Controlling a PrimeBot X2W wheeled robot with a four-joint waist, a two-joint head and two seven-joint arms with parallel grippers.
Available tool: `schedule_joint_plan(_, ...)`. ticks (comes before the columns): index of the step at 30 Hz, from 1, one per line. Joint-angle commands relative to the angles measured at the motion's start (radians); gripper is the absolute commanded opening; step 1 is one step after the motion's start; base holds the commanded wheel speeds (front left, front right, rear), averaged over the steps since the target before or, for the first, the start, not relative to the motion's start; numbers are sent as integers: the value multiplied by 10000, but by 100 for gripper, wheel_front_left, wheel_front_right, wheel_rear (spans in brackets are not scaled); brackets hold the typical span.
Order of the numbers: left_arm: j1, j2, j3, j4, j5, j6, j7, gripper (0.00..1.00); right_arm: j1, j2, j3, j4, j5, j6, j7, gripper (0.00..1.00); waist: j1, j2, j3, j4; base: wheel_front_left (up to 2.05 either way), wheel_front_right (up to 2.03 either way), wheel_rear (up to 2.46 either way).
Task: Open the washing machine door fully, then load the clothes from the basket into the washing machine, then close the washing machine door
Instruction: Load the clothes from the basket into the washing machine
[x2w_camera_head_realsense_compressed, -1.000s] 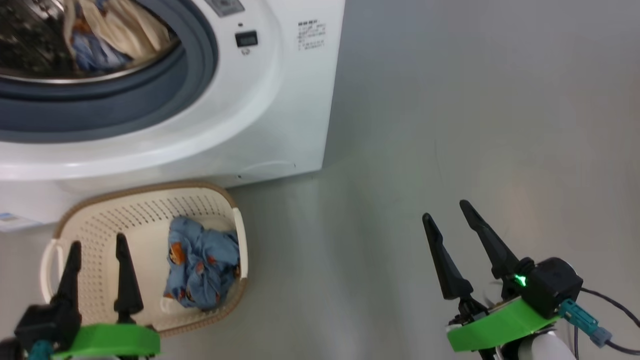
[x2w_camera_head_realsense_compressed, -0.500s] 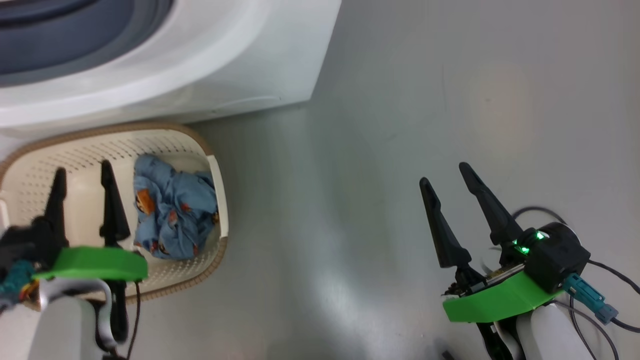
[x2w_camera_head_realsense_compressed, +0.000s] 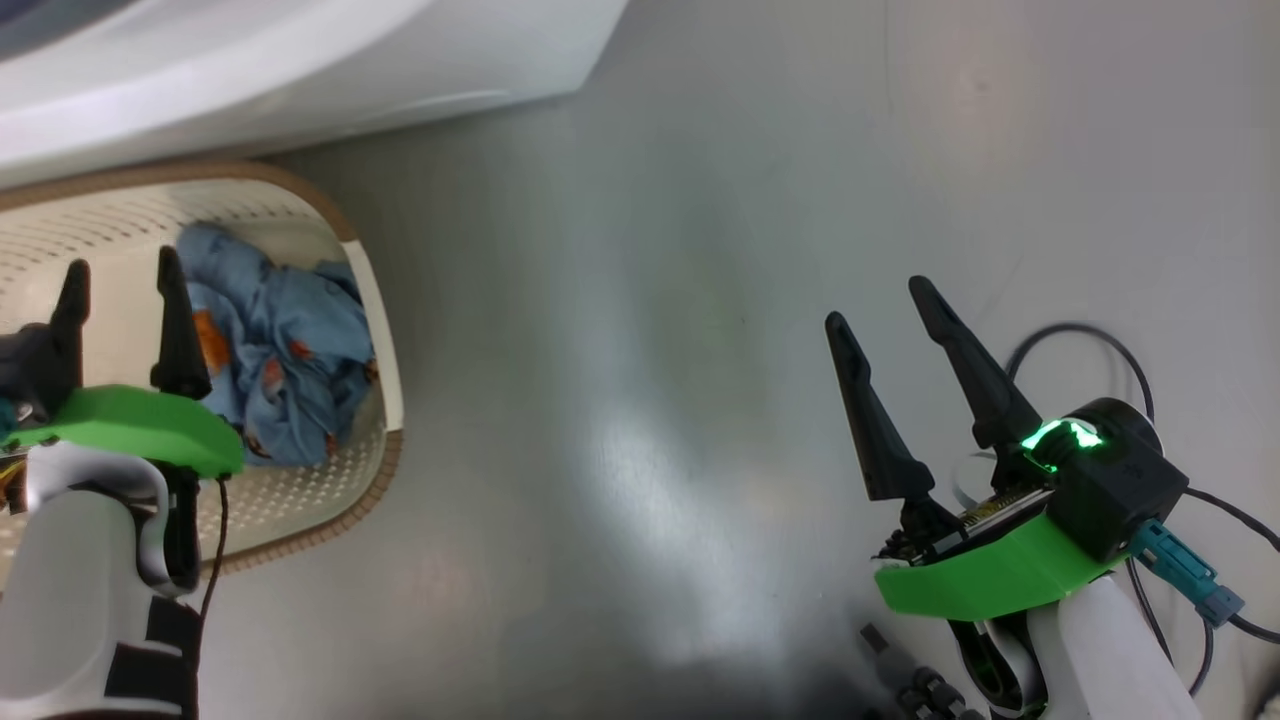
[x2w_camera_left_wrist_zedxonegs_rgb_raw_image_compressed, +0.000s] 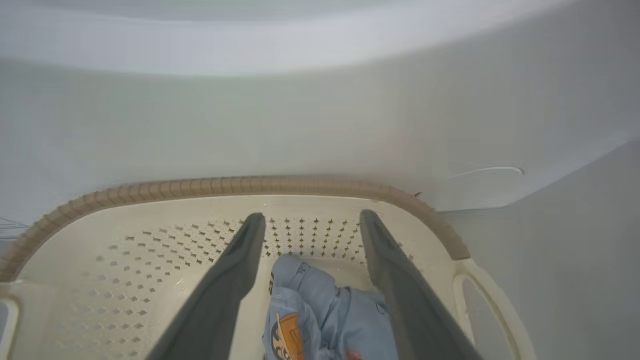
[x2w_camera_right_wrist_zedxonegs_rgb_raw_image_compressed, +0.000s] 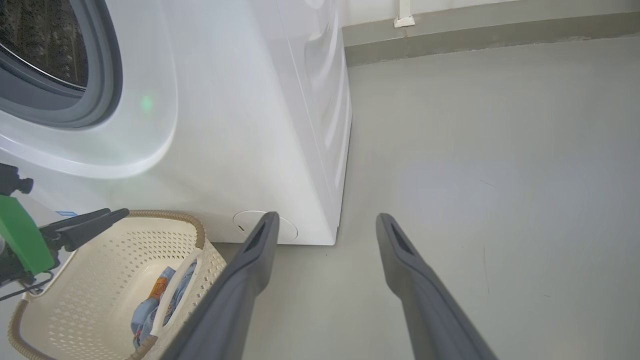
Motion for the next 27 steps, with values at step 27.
schedule_joint_plan(27, -2370, 1141, -565, 5674, -716, -878, 458, 100, -267, 164, 114, -429, -126, 94, -48, 100, 0, 0, 1270, -418, 0, 0, 0)
